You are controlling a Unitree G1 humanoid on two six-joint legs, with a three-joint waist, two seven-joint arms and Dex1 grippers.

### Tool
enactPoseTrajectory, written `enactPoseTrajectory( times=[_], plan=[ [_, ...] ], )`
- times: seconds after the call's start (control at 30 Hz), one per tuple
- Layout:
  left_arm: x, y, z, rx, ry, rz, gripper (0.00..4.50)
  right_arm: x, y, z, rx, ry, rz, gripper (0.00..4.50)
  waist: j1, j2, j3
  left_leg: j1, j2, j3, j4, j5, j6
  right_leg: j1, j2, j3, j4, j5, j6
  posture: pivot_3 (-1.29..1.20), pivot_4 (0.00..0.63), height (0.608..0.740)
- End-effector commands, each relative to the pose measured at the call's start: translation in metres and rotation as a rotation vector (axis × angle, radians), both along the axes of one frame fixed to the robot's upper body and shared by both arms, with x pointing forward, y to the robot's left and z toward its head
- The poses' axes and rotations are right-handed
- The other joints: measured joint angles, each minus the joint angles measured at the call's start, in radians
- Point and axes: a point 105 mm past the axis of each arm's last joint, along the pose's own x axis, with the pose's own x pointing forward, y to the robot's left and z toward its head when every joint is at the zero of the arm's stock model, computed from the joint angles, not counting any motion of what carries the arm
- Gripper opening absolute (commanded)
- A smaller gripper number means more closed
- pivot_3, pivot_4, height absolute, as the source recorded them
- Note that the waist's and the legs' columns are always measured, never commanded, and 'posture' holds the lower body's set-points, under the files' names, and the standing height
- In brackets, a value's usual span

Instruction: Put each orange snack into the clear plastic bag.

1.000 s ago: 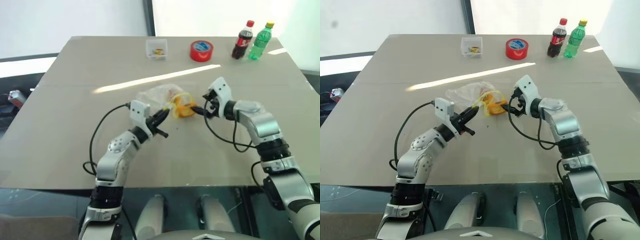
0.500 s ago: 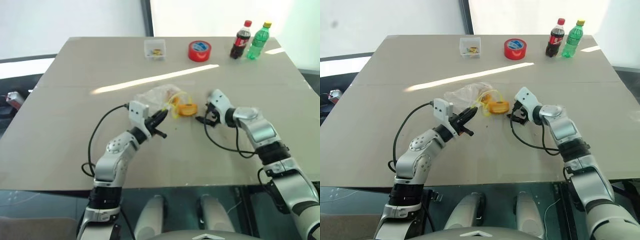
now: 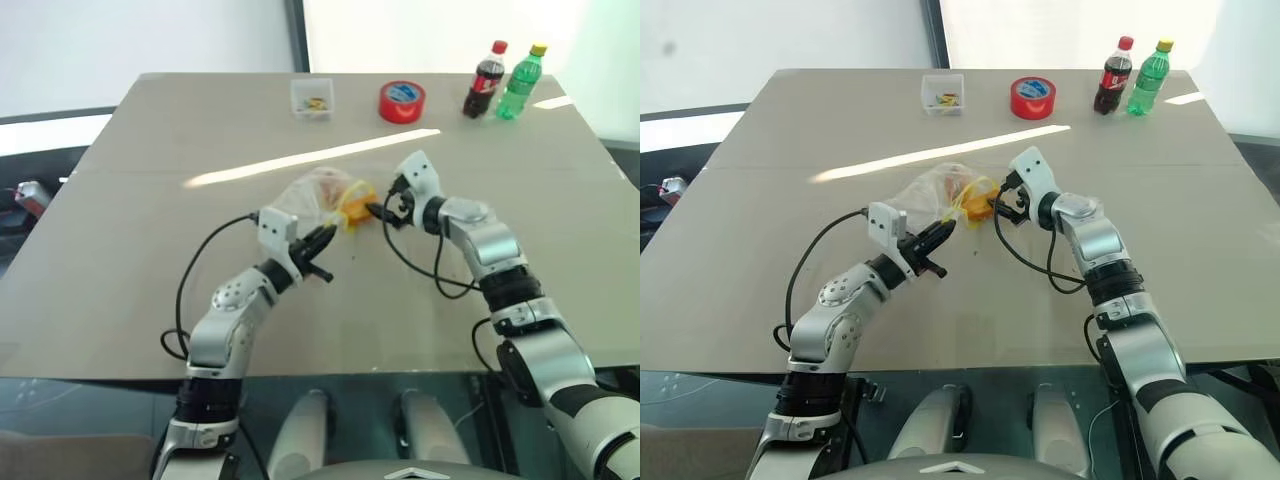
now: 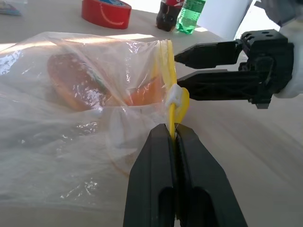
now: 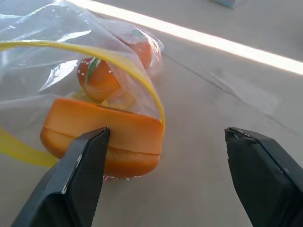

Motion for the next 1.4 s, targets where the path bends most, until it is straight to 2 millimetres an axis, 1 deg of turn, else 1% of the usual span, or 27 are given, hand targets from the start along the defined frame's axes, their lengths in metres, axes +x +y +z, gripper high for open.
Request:
enactPoseTrajectory(
  times=[0.03, 0.1, 0.27, 0.4, 0.5, 0.6, 0.63, 0.7, 0.73, 0.9, 1.03, 1.27, 1.33, 1.4],
  plan=[
    [-0.006, -0.007, 0.012, -0.012, -0.050, -0.033, 0.00, 0.008, 0.007, 0.024, 0.045, -0.072, -0.003, 3.96, -0.002, 0.000, 0.000, 0.000, 0.000, 0.000, 0.000, 0.000, 0.000, 0.000, 0.000, 0.000, 0.000, 0.000, 0.000, 0.00, 0.150, 0.740],
    [-0.006, -0.007, 0.012, -0.012, -0.051, -0.034, 0.00, 0.009, 0.009, 0.026, 0.048, -0.081, 0.003, 3.96, -0.001, 0.000, 0.000, 0.000, 0.000, 0.000, 0.000, 0.000, 0.000, 0.000, 0.000, 0.000, 0.000, 0.000, 0.000, 0.00, 0.150, 0.740],
    [-0.006, -0.007, 0.012, -0.010, -0.050, -0.034, 0.00, 0.010, 0.020, 0.037, 0.091, -0.114, 0.041, 3.96, -0.001, 0.000, 0.000, 0.000, 0.000, 0.000, 0.000, 0.000, 0.000, 0.000, 0.000, 0.000, 0.000, 0.000, 0.000, 0.00, 0.150, 0.740],
    [-0.007, -0.007, 0.012, -0.011, -0.050, -0.035, 0.00, 0.012, 0.022, 0.038, 0.095, -0.124, 0.048, 3.96, -0.001, 0.000, 0.000, 0.000, 0.000, 0.000, 0.000, 0.000, 0.000, 0.000, 0.000, 0.000, 0.000, 0.000, 0.000, 0.00, 0.150, 0.740],
    [-0.007, -0.007, 0.012, -0.012, -0.051, -0.037, 0.00, 0.015, 0.024, 0.045, 0.118, -0.160, 0.040, 3.25, -0.001, 0.000, 0.000, 0.000, 0.000, 0.000, 0.000, 0.000, 0.000, 0.000, 0.000, 0.000, 0.000, 0.000, 0.000, 0.00, 0.150, 0.740],
    [-0.007, -0.007, 0.012, -0.015, -0.051, -0.036, 0.00, 0.016, 0.025, 0.043, 0.105, -0.160, 0.047, 1.89, -0.001, 0.000, 0.000, 0.000, 0.000, 0.000, 0.000, 0.000, 0.000, 0.000, 0.000, 0.000, 0.000, 0.000, 0.000, 0.00, 0.150, 0.740],
    [-0.007, -0.007, 0.012, -0.015, -0.051, -0.035, 0.00, 0.016, 0.025, 0.042, 0.097, -0.161, 0.046, 1.33, -0.001, 0.000, 0.000, 0.000, 0.000, 0.000, 0.000, 0.000, 0.000, 0.000, 0.000, 0.000, 0.000, 0.000, 0.000, 0.00, 0.150, 0.740],
    [-0.007, -0.006, 0.012, -0.016, -0.051, -0.033, 0.00, 0.017, 0.024, 0.041, 0.087, -0.165, 0.047, 0.40, -0.001, 0.000, 0.000, 0.000, 0.000, 0.000, -0.001, 0.000, 0.000, 0.000, 0.000, 0.000, 0.000, 0.000, 0.000, 0.00, 0.150, 0.740],
    [-0.007, -0.006, 0.012, -0.016, -0.051, -0.032, 0.00, 0.017, 0.023, 0.041, 0.082, -0.168, 0.049, 0.06, -0.001, 0.000, 0.000, 0.000, 0.000, 0.000, 0.000, 0.000, 0.000, 0.000, 0.000, 0.000, 0.000, 0.000, 0.000, 0.00, 0.150, 0.740],
    [-0.005, -0.004, 0.018, -0.038, -0.051, -0.026, 0.00, 0.018, 0.013, 0.047, 0.040, -0.154, 0.053, 0.06, -0.001, 0.000, 0.000, 0.000, 0.000, 0.000, -0.001, 0.000, 0.000, 0.000, 0.000, 0.000, 0.000, 0.000, 0.000, 0.00, 0.150, 0.740],
    [-0.004, -0.007, 0.021, -0.047, -0.052, -0.041, 0.00, 0.018, 0.005, 0.054, 0.013, -0.135, 0.052, 0.06, -0.001, 0.000, 0.000, 0.000, 0.000, 0.000, -0.001, 0.000, 0.000, 0.000, 0.000, 0.000, 0.000, 0.000, 0.000, 0.00, 0.150, 0.740],
    [-0.008, -0.018, 0.017, -0.034, -0.041, -0.097, 0.00, 0.015, -0.004, 0.047, -0.049, -0.084, 0.030, 0.06, 0.000, 0.000, 0.000, 0.000, 0.000, 0.000, -0.001, 0.000, 0.000, 0.000, 0.000, 0.000, 0.000, 0.000, 0.000, 0.00, 0.150, 0.740],
    [-0.009, -0.021, 0.016, -0.035, -0.035, -0.112, 0.00, 0.015, -0.008, 0.046, -0.056, -0.081, 0.023, 0.06, 0.000, 0.000, 0.000, 0.000, 0.000, 0.000, -0.001, 0.000, 0.000, 0.000, 0.000, 0.000, 0.000, 0.000, 0.000, 0.00, 0.150, 0.740],
    [-0.011, -0.025, 0.013, -0.019, -0.029, -0.136, 0.00, 0.014, -0.014, 0.042, -0.072, -0.074, 0.016, 0.06, 0.000, 0.000, 0.000, 0.000, 0.000, 0.000, -0.001, 0.000, 0.000, 0.000, 0.000, 0.000, 0.000, 0.000, 0.000, 0.00, 0.150, 0.740]
  ],
)
